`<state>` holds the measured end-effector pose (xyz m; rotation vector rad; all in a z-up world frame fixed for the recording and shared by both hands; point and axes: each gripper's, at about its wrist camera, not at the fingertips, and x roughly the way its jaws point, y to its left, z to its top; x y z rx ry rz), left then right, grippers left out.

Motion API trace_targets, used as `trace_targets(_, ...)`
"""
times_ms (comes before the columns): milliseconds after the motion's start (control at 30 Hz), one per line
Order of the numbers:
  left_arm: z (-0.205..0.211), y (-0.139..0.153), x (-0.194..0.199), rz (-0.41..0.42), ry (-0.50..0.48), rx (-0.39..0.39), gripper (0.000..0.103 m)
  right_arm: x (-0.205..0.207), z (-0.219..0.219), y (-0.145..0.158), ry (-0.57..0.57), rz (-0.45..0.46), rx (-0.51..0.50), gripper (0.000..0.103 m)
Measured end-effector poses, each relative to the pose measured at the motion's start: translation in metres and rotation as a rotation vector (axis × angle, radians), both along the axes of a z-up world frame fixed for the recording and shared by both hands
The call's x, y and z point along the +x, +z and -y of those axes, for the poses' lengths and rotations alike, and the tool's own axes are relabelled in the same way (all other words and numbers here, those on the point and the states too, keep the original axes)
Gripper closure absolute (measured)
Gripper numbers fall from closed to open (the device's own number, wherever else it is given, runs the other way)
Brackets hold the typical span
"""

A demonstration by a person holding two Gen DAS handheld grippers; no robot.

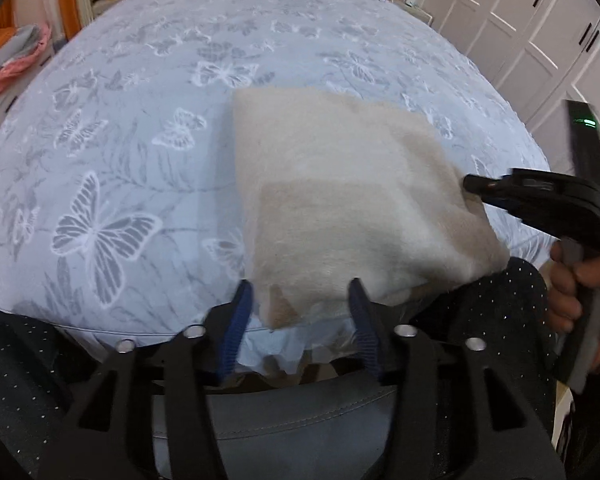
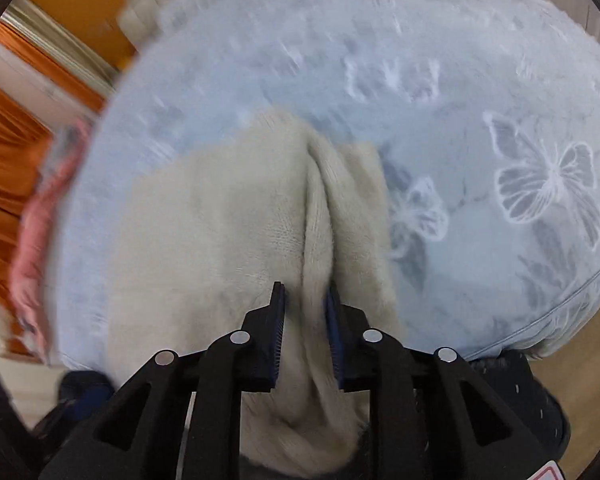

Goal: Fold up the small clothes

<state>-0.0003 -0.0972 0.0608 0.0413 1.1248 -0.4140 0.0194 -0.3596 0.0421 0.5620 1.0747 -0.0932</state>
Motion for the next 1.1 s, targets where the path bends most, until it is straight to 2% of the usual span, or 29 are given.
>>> trace_targets(100,0.002,-0.001,0.005,-0.011,0.018,0.006,0.046,-0.008,-0.006,0.01,0.015,0.045,0.038,0.035)
trace_targets(133,0.005,-0.002,0.007,-0.012,0.018,0.019,0.046,-0.007,-0.007,0.006,0.023,0.033,0.045,0.035)
trace_targets(200,0.013,-0.004,0.009,-0.01,0.015,0.054,0.046,0.001,-0.015,-0.01,0.066,-0.046,0.022,0.035)
trace_targets(267,0.021,-0.004,0.009,-0.001,0.007,0.08,0.046,0.01,-0.021,-0.028,0.108,-0.111,0.011,0.044)
trace_targets(300,0.023,-0.004,0.008,0.004,0.005,0.093,0.046,0.016,-0.027,-0.035,0.129,-0.133,0.021,0.068)
trace_targets(333,0.027,-0.004,0.008,0.01,-0.002,0.118,0.046,0.016,-0.031,-0.035,0.136,-0.133,0.023,0.085)
trace_targets(367,0.03,-0.004,0.008,0.015,-0.006,0.13,0.046,0.019,-0.035,-0.024,0.148,-0.097,0.018,0.086)
trace_targets(433,0.033,-0.003,0.007,0.022,-0.011,0.148,0.046,0.013,-0.036,0.02,0.149,0.056,0.042,0.091)
trace_targets(500,0.036,-0.003,0.007,0.026,-0.015,0.153,0.046,0.001,-0.027,0.061,0.129,0.171,0.066,0.092)
trace_targets(567,0.039,-0.005,0.006,0.025,-0.022,0.157,0.045,-0.006,-0.016,0.072,0.108,0.205,0.067,0.092)
trace_targets(633,0.041,-0.007,0.006,0.021,-0.03,0.17,0.045,-0.003,-0.008,0.047,0.094,0.101,-0.014,0.092)
trace_targets(667,0.043,-0.009,0.005,0.019,-0.03,0.181,0.045,0.004,-0.005,0.015,0.103,-0.02,-0.056,0.092)
trace_targets(733,0.044,-0.012,0.005,0.013,-0.034,0.193,0.045,0.007,0.002,-0.041,0.106,-0.208,-0.032,0.092)
trace_targets(767,0.045,-0.012,0.005,0.016,-0.033,0.199,0.045,0.003,0.003,-0.046,0.095,-0.207,-0.006,0.092)
trace_targets(900,0.044,-0.013,0.004,0.016,-0.031,0.208,0.045,-0.005,-0.004,-0.013,0.066,-0.109,0.02,0.091)
trace_targets(967,0.045,-0.015,0.006,0.009,-0.029,0.213,0.045,-0.007,-0.009,0.01,0.081,-0.032,-0.015,0.091)
trace_targets(1000,0.044,-0.016,0.006,0.007,-0.028,0.212,0.045,-0.006,-0.01,0.009,0.088,-0.025,-0.028,0.091)
trace_targets(1067,0.045,-0.017,0.006,0.006,-0.027,0.214,0.045,0.007,-0.012,-0.013,0.107,-0.094,-0.073,0.091)
trace_targets(1100,0.045,-0.017,0.006,0.005,-0.029,0.217,0.045,0.013,-0.012,-0.036,0.117,-0.17,-0.084,0.091)
